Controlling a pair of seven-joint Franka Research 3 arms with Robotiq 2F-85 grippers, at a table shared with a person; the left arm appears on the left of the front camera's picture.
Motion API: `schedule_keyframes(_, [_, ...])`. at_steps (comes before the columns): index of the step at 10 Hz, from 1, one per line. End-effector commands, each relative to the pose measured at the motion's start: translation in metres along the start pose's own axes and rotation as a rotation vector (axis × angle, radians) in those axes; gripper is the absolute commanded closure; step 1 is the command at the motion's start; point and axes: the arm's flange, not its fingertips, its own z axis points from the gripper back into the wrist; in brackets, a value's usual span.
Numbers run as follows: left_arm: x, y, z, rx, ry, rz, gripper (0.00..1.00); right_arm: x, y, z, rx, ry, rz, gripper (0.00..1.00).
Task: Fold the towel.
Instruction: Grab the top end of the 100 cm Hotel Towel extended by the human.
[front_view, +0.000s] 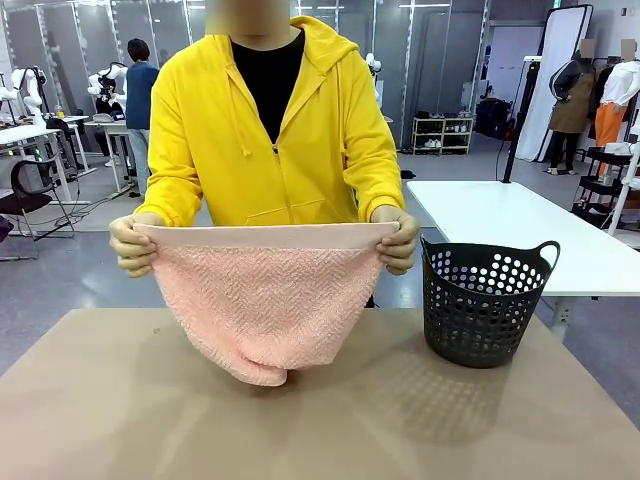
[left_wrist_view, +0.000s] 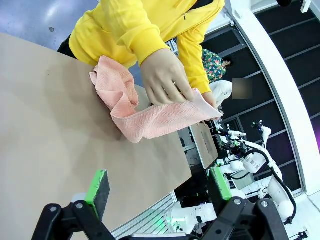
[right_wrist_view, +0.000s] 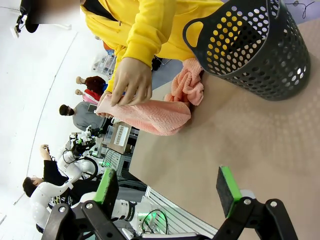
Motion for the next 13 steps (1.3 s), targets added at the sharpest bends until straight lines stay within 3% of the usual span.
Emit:
schedule_keyframes(1, [0.0, -0.001, -0.001, -0.003, 0.002, 0.0, 0.0, 0.0, 0.0, 0.001, 0.004, -0.003, -0.001, 0.0])
schedule_keyframes(3, [0.0, 0.0, 0.0, 0.0, 0.0, 0.0, 0.0, 0.0, 0.0, 0.0, 0.0, 0.0, 0.0, 0.0])
schedule_keyframes(4, [0.011, -0.019, 0.005, 0.033, 0.02, -0.117, 0.0, 0.009, 0.012, 0.008, -0.017, 0.003, 0.085, 0.0])
schedule_keyframes(7, [0.055, -0.107, -0.016, 0.108, 0.18, -0.51, 0.0, 0.042, 0.072, -0.005, -0.14, 0.18, 0.436, 0.0])
schedule_keyframes(9, [0.074, -0.175, -0.052, 0.167, 0.371, -0.812, 0.0, 0.062, 0.13, -0.026, -0.209, 0.289, 0.687, 0.0])
schedule_keyframes(11, [0.078, -0.229, -0.086, 0.249, 0.501, -1.123, 0.0, 0.068, 0.184, -0.053, -0.297, 0.401, 0.936, 0.0])
schedule_keyframes(13, [0.071, -0.263, -0.123, 0.26, 0.666, -1.274, 0.0, 0.064, 0.23, -0.096, -0.377, 0.544, 1.084, 0.0])
